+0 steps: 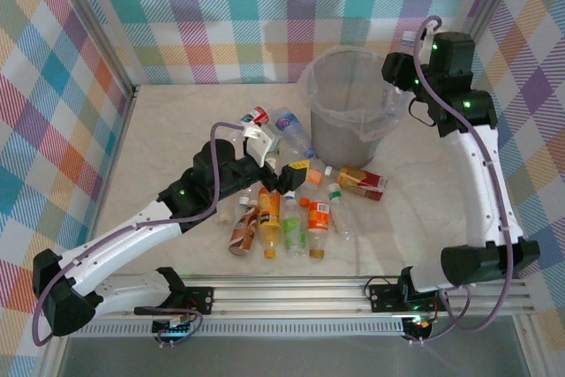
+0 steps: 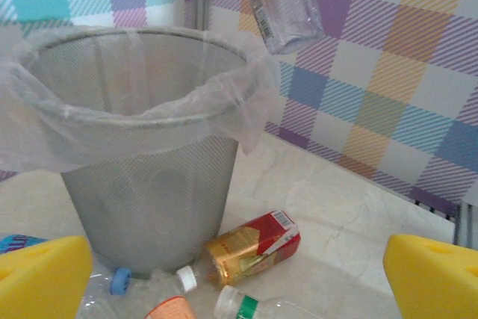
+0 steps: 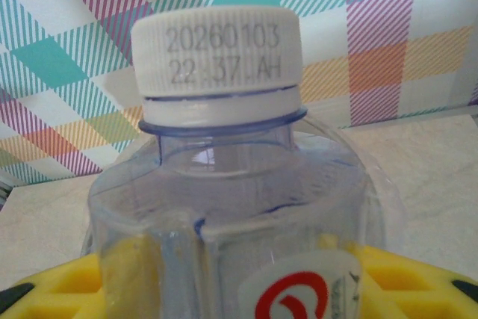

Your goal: Put the plastic bottles in the bin

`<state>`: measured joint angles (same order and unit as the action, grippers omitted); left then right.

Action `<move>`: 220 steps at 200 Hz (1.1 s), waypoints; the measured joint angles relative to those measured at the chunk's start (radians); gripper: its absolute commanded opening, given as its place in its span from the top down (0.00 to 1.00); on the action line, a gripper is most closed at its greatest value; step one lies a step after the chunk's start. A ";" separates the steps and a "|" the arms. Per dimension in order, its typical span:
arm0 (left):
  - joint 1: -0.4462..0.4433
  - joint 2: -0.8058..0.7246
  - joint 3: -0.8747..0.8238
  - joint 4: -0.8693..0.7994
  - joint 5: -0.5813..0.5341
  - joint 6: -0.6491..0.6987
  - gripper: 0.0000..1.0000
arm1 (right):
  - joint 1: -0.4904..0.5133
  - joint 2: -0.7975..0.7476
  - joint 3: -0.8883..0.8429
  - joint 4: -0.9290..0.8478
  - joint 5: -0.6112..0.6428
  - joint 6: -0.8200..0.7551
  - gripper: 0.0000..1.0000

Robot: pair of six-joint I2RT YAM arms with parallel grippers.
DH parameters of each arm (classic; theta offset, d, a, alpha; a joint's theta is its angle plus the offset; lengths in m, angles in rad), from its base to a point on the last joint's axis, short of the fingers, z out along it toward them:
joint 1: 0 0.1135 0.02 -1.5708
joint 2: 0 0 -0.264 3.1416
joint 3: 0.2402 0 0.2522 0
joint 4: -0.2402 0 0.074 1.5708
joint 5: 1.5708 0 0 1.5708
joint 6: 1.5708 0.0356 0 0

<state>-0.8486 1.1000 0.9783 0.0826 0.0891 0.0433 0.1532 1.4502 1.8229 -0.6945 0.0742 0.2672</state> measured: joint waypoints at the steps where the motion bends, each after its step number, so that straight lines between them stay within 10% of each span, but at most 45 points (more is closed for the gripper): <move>1: 0.000 0.000 0.000 0.000 -0.001 0.001 0.00 | 0.001 0.005 0.005 0.000 0.000 -0.001 0.47; 220: 0.001 0.040 0.018 -0.085 -0.053 0.030 0.00 | 0.058 0.640 0.536 -0.338 -0.092 -0.138 0.48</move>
<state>-0.8474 1.1397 0.9962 -0.0029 0.0360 0.0731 0.2111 2.0899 2.3589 -1.0325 -0.0181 0.1291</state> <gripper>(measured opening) 0.999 0.526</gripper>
